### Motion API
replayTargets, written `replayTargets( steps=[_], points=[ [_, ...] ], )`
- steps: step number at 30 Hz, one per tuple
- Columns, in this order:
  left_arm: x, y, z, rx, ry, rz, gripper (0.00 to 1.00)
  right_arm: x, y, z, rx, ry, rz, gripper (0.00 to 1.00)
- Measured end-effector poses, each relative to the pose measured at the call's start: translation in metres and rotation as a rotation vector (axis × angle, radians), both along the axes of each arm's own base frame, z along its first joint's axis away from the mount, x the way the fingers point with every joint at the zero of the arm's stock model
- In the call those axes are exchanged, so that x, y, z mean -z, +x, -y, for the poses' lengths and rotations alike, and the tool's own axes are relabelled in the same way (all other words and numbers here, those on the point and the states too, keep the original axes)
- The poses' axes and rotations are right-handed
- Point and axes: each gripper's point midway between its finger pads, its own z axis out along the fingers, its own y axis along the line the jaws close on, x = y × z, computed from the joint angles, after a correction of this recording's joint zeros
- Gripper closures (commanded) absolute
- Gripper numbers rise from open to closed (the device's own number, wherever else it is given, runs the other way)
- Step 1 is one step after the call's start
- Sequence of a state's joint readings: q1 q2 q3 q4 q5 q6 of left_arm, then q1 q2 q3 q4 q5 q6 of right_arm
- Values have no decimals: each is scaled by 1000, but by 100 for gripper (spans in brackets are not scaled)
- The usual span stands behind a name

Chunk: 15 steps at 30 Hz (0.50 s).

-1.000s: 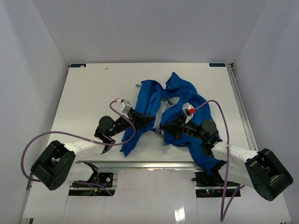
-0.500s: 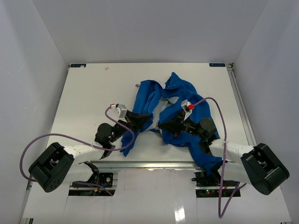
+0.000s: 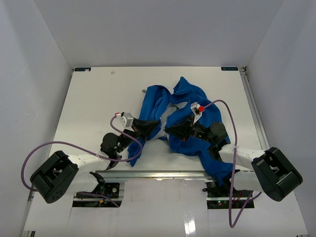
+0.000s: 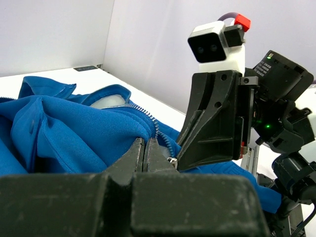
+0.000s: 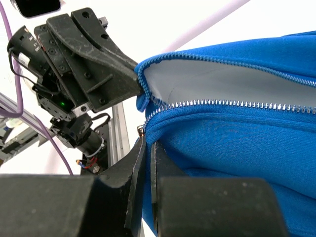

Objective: Zip up the jacket

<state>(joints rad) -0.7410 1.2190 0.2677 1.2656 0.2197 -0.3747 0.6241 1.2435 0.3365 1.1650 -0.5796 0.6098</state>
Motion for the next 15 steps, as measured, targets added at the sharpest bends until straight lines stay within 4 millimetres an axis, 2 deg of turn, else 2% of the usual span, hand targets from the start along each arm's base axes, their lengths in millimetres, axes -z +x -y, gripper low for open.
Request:
replayTargets(
  steps=[15],
  points=[
    [0, -4, 0, -9, 5, 25, 100, -4, 2, -9, -23, 27, -47, 92]
  ],
)
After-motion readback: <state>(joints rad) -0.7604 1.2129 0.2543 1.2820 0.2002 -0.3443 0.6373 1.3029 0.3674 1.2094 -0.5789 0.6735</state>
